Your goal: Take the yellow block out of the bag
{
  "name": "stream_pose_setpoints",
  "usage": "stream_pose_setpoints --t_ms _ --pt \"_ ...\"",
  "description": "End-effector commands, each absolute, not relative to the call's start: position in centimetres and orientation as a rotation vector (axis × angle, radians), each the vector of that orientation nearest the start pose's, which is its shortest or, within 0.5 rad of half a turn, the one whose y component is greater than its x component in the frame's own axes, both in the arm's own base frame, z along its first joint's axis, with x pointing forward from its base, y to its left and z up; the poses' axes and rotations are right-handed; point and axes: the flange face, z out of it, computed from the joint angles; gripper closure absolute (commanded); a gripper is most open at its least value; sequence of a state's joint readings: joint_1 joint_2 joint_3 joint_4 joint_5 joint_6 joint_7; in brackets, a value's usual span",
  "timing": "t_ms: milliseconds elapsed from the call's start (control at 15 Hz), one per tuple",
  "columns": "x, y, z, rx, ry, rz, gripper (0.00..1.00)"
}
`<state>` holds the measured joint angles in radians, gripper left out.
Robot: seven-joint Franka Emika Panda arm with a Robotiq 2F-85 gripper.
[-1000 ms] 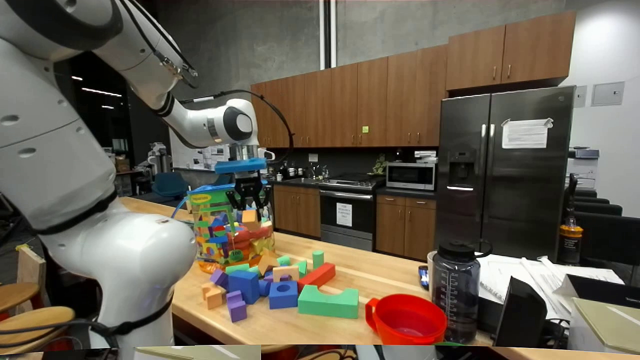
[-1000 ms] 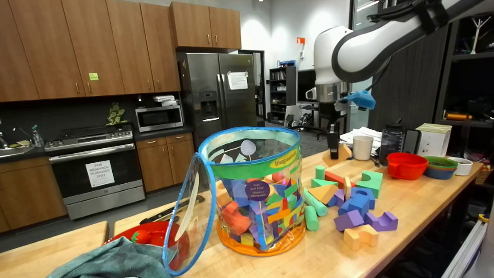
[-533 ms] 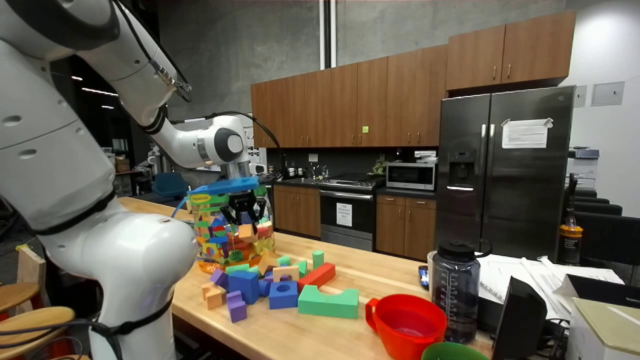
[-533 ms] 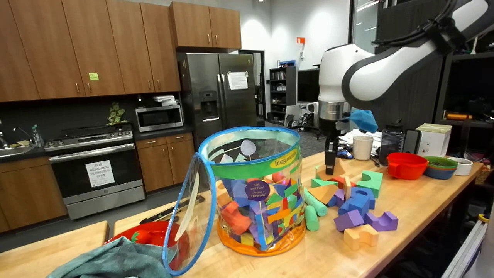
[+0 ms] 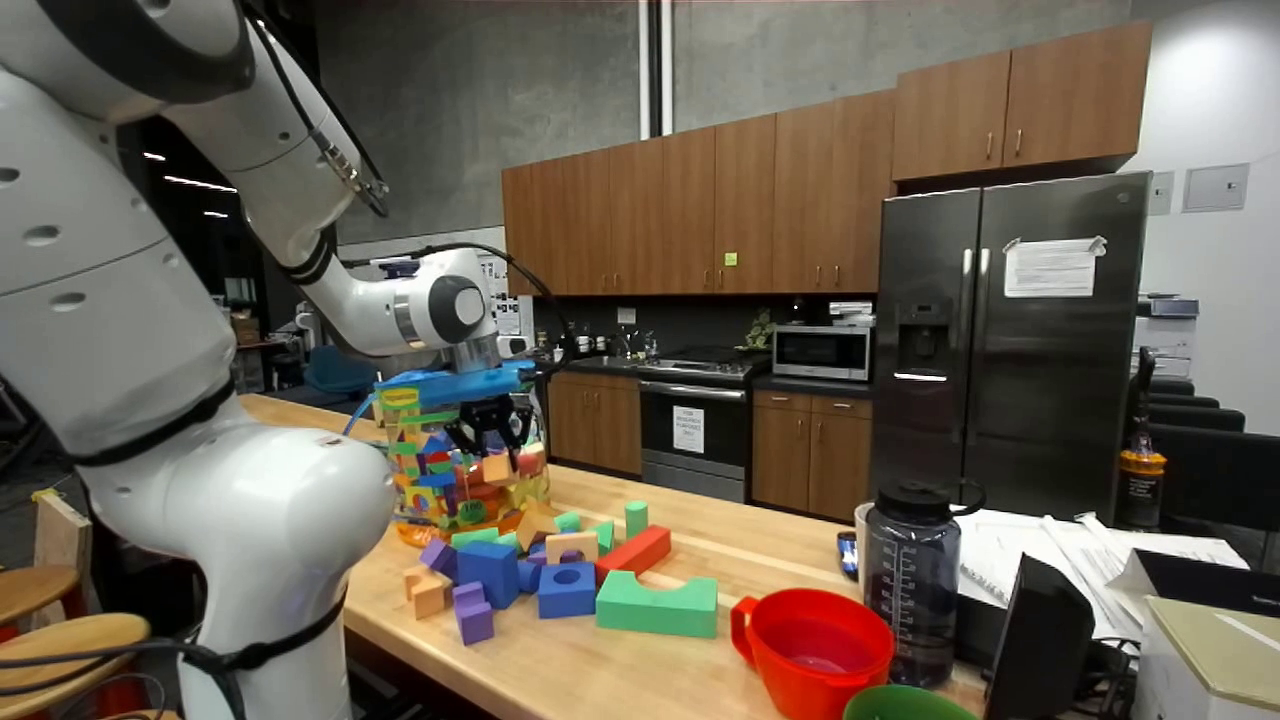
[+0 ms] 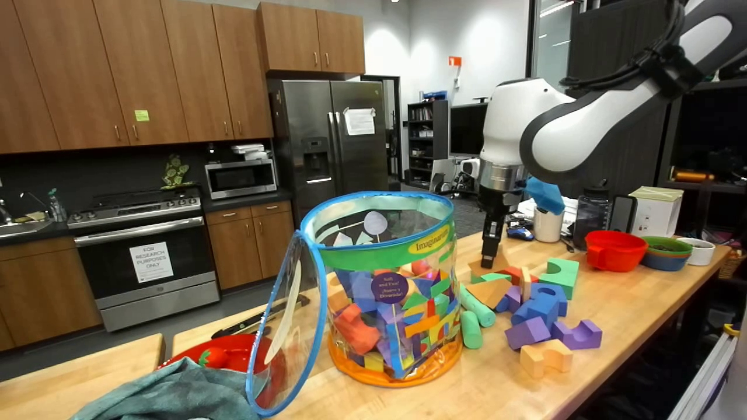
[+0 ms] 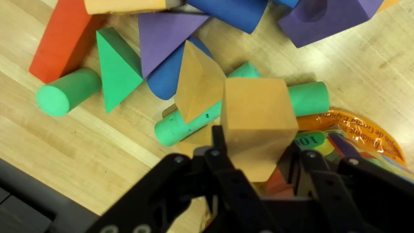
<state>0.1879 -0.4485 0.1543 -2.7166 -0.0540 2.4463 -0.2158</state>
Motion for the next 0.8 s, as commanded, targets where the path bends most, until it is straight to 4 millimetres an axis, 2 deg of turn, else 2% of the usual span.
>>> stream_pose_setpoints --t_ms 0,333,733 --pt "37.6 12.9 36.8 -3.064 -0.976 -0.310 0.85" --pt "36.7 13.4 34.9 -3.048 -0.986 -0.258 0.85" --pt "35.4 13.7 33.5 -3.041 -1.002 -0.204 0.85"
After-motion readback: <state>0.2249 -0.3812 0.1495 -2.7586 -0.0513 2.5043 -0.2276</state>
